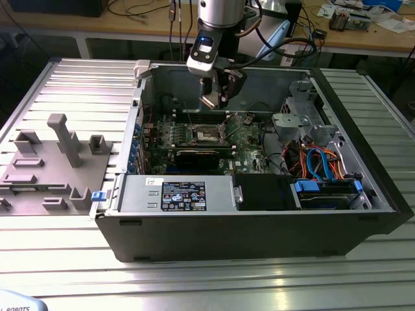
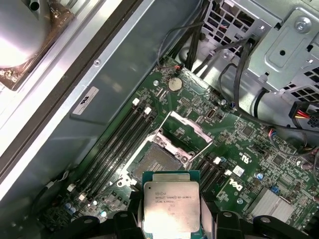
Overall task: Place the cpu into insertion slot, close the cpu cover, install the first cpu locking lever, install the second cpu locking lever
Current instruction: 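Place the cpu into insertion slot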
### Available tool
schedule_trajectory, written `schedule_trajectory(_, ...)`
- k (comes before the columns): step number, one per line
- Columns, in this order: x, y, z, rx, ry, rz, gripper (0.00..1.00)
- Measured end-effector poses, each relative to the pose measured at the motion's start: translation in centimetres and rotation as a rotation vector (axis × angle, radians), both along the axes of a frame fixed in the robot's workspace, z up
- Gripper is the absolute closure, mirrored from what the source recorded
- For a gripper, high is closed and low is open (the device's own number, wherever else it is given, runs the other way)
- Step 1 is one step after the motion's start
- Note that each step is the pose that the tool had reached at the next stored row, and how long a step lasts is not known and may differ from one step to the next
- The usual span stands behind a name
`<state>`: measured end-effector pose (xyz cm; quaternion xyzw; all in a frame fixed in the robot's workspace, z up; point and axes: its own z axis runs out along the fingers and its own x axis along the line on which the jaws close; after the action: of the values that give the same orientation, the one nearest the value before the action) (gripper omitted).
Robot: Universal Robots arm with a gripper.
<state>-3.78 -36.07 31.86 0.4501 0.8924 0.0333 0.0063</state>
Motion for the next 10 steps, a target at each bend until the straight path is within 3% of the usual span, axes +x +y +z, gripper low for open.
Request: schedule_trajectory(10, 0.00, 0.00, 0.00, 0.0000, 0.0000, -0.028, 0.45)
